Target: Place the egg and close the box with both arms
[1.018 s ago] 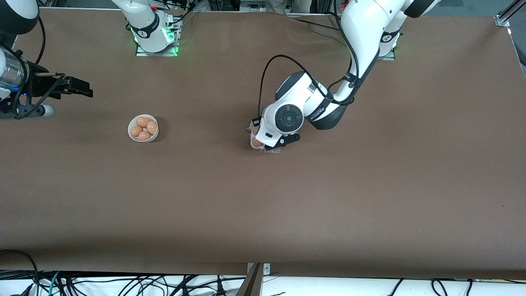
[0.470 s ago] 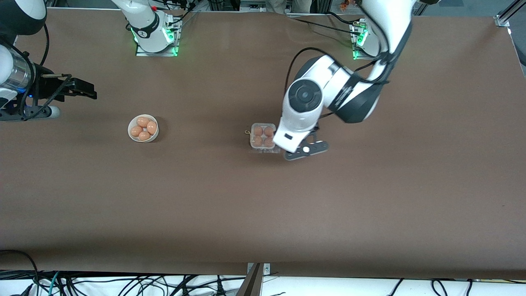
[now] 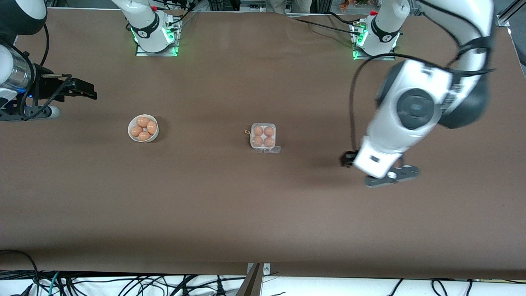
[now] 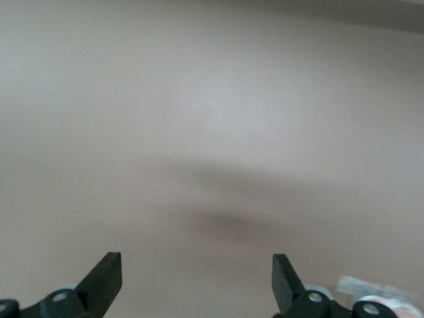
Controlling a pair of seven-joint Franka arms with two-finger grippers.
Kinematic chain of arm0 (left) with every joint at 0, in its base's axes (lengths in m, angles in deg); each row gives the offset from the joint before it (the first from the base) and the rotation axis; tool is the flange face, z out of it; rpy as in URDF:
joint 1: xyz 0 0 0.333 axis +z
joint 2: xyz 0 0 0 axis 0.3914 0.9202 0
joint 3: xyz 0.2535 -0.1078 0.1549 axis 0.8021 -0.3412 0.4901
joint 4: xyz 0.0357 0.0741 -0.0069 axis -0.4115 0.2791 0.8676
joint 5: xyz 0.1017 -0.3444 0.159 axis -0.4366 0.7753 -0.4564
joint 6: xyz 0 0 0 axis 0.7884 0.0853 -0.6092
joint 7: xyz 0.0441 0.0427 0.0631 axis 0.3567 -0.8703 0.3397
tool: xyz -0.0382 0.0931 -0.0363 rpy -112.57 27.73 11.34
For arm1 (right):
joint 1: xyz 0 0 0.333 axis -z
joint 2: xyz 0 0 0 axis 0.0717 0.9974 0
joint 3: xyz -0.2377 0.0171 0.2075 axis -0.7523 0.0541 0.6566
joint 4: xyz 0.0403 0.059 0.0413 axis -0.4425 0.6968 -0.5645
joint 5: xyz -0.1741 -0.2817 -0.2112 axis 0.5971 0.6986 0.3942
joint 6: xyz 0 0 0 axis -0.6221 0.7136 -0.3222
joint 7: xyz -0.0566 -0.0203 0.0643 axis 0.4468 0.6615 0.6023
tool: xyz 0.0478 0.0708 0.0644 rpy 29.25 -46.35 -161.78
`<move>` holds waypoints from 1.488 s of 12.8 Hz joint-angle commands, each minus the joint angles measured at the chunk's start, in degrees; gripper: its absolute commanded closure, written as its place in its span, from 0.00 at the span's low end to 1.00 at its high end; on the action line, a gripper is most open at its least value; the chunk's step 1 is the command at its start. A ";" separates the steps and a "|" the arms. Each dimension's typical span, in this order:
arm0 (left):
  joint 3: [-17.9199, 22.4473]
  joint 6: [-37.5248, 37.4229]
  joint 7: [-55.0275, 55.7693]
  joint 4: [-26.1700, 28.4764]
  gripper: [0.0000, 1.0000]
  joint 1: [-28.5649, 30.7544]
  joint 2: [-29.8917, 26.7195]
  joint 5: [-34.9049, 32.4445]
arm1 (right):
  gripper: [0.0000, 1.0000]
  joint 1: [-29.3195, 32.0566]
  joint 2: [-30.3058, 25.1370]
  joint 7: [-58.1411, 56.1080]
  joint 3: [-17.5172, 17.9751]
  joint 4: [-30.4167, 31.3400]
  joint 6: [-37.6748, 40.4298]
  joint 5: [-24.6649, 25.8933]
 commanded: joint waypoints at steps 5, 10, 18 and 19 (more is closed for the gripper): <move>2.93 -4.75 -23.71 -2.67 0.00 9.57 -3.80 0.16 | 0.00 -1.45 -0.31 0.19 -0.86 -0.37 -0.02 0.89; 11.21 -4.75 -27.71 7.16 0.00 6.76 -16.71 6.58 | 0.00 -1.98 -0.40 0.10 -1.65 -0.37 0.07 0.89; 12.35 -4.05 -27.97 23.27 0.00 4.03 -30.27 10.63 | 0.00 -2.07 -0.40 -0.25 -2.45 -0.45 0.34 1.15; 12.53 -3.96 -27.97 23.45 0.00 4.03 -30.45 10.63 | 0.00 -2.07 -0.40 -0.25 -2.45 -0.45 0.34 1.15</move>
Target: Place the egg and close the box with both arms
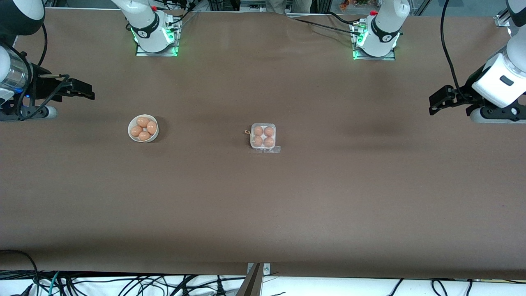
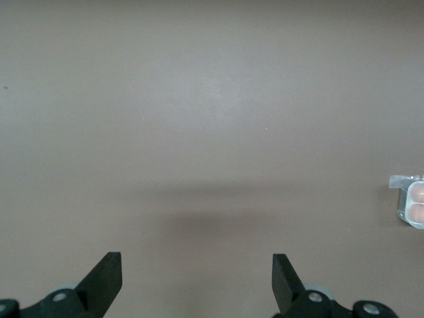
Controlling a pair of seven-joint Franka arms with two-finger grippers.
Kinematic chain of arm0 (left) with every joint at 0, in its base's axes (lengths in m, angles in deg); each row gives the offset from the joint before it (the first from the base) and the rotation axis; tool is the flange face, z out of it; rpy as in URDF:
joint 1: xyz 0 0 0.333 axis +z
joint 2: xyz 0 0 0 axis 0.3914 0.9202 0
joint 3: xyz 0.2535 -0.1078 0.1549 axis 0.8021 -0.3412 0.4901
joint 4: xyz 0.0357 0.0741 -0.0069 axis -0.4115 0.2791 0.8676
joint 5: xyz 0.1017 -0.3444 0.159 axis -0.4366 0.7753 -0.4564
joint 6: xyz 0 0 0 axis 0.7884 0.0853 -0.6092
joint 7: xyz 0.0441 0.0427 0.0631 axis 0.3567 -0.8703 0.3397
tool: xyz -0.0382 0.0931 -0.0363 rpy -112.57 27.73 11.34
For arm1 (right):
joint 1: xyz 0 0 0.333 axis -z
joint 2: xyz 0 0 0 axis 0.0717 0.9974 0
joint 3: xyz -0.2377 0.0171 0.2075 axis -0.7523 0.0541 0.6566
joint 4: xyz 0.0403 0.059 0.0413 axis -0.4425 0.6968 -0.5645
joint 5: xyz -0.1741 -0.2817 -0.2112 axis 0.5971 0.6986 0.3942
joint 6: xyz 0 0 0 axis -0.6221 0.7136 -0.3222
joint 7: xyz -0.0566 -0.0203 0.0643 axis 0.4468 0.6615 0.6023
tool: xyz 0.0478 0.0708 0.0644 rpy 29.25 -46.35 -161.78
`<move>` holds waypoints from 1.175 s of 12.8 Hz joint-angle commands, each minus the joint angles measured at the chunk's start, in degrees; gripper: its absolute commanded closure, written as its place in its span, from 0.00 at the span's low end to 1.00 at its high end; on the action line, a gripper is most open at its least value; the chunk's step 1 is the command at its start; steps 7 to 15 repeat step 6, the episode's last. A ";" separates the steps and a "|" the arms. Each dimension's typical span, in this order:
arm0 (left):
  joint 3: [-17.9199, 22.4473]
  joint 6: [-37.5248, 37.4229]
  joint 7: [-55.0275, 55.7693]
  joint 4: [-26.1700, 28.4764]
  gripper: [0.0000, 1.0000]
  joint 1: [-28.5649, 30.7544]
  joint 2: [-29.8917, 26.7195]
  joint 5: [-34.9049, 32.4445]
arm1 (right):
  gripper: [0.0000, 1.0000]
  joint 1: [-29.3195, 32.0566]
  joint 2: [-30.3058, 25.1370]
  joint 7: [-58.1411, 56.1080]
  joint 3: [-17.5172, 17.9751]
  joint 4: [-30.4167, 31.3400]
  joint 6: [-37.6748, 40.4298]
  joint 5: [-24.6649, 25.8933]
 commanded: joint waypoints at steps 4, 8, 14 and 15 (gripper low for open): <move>1.67 1.60 -1.47 4.23 0.00 -0.38 -3.44 1.48 | 0.00 -0.93 -0.38 -0.33 -0.73 -0.33 0.35 0.86; 1.67 1.60 -1.47 4.23 0.00 -0.38 -3.53 1.48 | 0.00 -0.93 -0.38 -0.06 -0.73 -0.33 0.35 0.86; 1.67 1.60 -1.47 4.23 0.00 -0.38 -3.53 1.48 | 0.00 -0.93 -0.38 -0.06 -0.73 -0.33 0.35 0.86; 1.67 1.60 -1.47 4.23 0.00 -0.38 -3.53 1.48 | 0.00 -0.93 -0.38 -0.06 -0.73 -0.33 0.35 0.86</move>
